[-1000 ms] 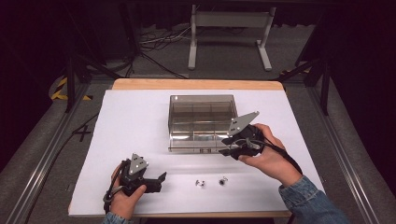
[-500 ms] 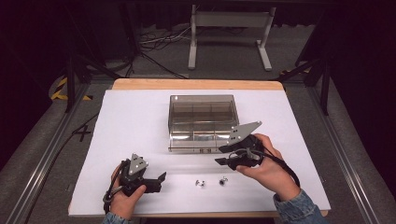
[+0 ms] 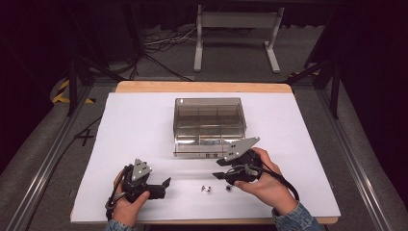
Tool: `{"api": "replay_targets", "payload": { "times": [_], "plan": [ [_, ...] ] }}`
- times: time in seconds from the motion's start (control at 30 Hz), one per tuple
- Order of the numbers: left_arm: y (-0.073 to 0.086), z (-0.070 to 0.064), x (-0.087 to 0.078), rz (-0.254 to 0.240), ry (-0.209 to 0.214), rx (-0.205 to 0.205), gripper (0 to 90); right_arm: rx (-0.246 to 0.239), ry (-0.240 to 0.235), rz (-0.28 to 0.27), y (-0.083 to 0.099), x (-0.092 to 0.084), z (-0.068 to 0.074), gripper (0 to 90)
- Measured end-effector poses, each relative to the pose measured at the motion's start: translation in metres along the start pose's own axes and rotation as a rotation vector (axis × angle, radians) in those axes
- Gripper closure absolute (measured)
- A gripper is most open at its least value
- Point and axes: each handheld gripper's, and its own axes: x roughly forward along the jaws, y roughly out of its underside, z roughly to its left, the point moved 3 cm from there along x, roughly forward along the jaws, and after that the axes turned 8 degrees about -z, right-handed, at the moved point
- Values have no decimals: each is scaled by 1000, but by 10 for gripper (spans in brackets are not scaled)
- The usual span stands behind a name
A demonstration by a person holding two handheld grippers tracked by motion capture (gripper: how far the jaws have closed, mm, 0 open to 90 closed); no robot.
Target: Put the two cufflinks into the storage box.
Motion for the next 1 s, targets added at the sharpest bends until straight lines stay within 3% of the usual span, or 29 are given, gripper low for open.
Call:
{"api": "replay_targets", "payload": {
  "times": [0.5,1.0],
  "plan": [
    [0,1,0,-4,-3,-2,3,-18,-63,50,12,32,12,546],
    [0,0,0,-3,4,-1,3,-2,-103,123,28,57,15,547]
  ]
}}
